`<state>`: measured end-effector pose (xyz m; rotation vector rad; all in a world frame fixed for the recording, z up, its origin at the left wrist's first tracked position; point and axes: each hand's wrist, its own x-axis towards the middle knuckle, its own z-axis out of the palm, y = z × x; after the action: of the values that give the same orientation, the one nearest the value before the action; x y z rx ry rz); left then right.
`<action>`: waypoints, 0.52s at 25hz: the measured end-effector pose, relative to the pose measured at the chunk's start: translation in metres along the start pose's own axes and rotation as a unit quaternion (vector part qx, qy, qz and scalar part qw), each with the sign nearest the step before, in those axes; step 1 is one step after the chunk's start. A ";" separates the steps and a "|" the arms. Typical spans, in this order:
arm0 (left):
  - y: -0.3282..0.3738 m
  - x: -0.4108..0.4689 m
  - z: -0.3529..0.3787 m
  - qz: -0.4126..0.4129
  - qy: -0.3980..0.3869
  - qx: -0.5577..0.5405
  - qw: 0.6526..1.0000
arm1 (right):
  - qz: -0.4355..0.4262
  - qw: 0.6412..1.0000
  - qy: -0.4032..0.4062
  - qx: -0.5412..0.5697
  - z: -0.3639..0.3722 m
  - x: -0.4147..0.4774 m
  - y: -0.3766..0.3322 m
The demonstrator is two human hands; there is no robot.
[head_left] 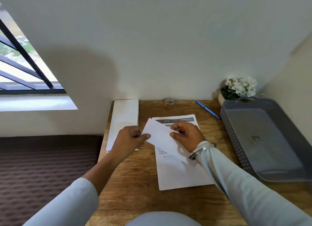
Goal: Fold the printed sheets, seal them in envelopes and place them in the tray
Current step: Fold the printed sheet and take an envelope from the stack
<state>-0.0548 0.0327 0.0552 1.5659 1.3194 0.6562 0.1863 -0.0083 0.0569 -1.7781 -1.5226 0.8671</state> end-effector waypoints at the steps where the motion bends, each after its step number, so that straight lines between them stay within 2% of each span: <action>1: -0.004 0.000 -0.004 0.001 0.007 0.002 1.000 | 0.004 1.000 0.006 -0.003 0.004 -0.001 0.001; 4: -0.026 0.001 -0.021 0.020 0.020 0.038 0.999 | 0.019 1.000 0.019 -0.008 0.014 -0.001 0.007; 6: -0.044 0.003 -0.036 0.042 0.026 0.118 0.992 | 0.031 0.999 0.023 -0.007 0.020 -0.001 0.008; 10: -0.067 0.008 -0.052 0.077 -0.003 0.300 0.951 | 0.057 0.998 0.028 -0.001 0.030 0.003 0.011; 13: -0.072 0.015 -0.052 0.086 -0.029 0.345 0.934 | 0.075 0.997 0.027 0.000 0.036 0.005 0.013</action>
<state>-0.1272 0.0608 0.0090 2.2630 1.4628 0.2406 0.1655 -0.0037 0.0253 -1.9182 -1.3693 0.8839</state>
